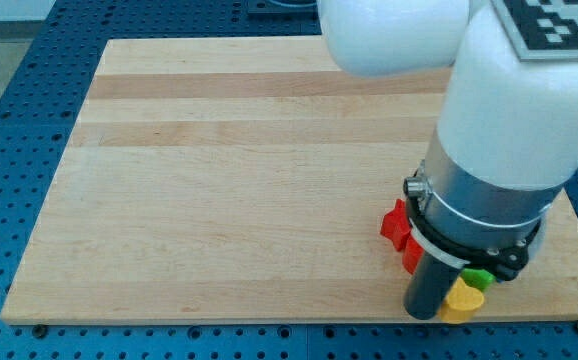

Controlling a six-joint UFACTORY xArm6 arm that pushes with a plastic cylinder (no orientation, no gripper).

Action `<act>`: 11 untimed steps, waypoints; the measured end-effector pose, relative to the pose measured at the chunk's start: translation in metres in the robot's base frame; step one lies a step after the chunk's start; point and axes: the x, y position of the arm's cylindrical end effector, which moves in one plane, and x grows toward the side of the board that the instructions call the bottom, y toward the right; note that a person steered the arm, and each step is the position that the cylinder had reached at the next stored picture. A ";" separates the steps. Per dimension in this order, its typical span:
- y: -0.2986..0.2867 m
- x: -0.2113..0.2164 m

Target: Place your arm at the bottom right corner of the board

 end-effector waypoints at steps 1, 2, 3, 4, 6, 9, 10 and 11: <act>-0.006 0.000; -0.063 -0.026; -0.098 -0.096; -0.098 -0.177; 0.081 -0.247; 0.229 -0.025; 0.209 -0.001; 0.202 0.000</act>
